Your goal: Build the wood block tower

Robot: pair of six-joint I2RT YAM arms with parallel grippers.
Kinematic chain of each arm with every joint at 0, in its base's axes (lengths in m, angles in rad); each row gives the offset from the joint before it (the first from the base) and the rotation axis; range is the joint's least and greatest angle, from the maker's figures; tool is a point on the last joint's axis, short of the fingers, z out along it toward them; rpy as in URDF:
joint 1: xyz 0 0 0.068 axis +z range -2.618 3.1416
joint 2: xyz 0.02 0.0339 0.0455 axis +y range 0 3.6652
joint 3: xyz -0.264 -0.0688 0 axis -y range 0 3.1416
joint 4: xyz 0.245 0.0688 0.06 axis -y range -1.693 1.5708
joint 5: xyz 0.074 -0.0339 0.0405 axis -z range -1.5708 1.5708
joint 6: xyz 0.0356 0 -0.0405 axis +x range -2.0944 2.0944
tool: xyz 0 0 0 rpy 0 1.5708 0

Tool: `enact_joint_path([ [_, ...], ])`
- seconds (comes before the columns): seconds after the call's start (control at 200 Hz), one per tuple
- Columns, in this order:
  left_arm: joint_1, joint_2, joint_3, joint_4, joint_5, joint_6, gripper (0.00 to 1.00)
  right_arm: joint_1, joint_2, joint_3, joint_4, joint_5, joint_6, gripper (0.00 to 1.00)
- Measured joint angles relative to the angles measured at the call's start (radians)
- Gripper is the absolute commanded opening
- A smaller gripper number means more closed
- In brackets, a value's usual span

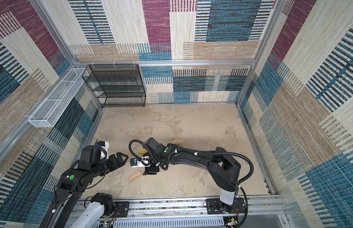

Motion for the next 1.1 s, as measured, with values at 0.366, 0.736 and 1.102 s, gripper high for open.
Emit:
enact_joint_path([
  [0.366, 0.0, 0.0, -0.065, -0.038, -0.084, -0.117, 0.91, 0.013, 0.179, 0.139, -0.019, -0.011, -0.066, 0.65],
  [0.736, 0.0, 0.026, -0.097, -0.057, -0.191, -0.206, 0.93, 0.017, 0.273, 0.219, -0.069, -0.007, -0.092, 0.64],
  [1.102, 0.001, 0.021, -0.109, -0.069, -0.25, -0.216, 0.93, 0.029, 0.329, 0.276, -0.119, -0.006, -0.101, 0.64],
])
